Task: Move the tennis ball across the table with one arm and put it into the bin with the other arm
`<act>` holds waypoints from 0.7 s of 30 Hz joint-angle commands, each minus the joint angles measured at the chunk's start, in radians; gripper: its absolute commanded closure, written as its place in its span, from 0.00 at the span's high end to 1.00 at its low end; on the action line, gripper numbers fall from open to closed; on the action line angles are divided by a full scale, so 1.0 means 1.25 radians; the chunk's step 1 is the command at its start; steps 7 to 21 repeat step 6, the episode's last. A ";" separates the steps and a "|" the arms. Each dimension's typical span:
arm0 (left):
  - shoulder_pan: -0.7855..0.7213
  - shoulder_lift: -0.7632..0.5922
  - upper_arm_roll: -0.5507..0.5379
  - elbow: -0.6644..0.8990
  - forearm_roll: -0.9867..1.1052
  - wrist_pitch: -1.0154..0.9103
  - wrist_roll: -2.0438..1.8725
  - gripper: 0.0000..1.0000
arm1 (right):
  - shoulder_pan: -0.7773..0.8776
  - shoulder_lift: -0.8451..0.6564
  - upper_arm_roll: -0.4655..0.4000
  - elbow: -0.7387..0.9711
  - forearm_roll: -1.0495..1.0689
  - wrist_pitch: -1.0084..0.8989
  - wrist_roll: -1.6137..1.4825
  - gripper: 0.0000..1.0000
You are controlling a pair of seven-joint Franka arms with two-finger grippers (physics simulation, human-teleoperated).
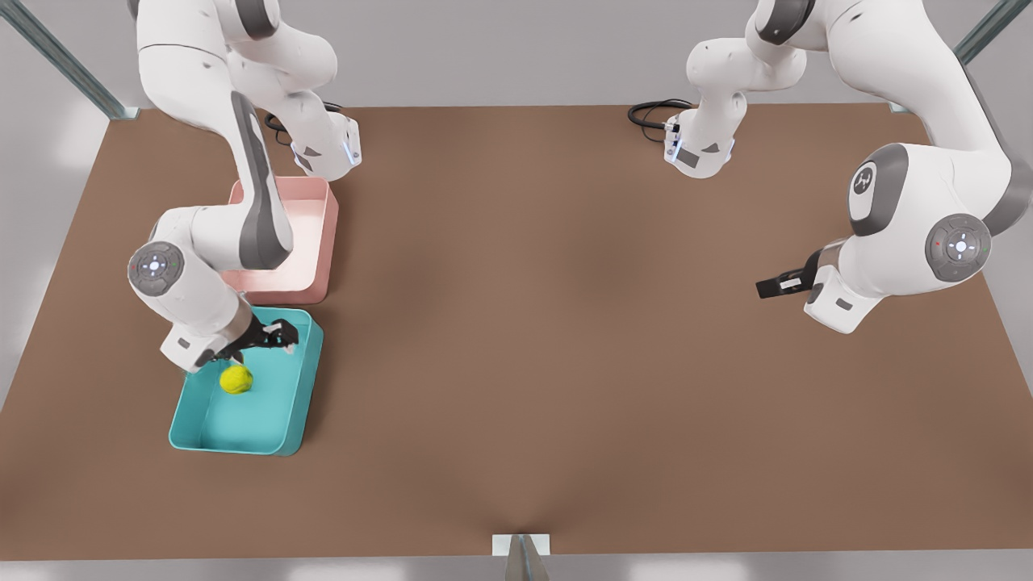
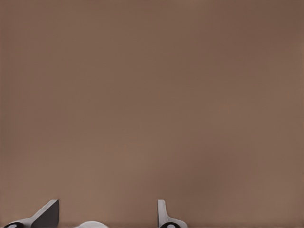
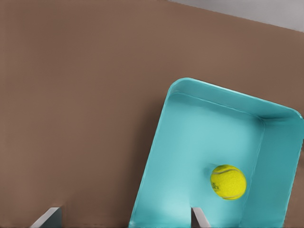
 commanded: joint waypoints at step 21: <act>0.003 -0.001 0.000 0.001 0.002 -0.002 -0.006 1.00 | -0.014 -0.156 -0.009 0.077 -0.043 -0.399 0.130 1.00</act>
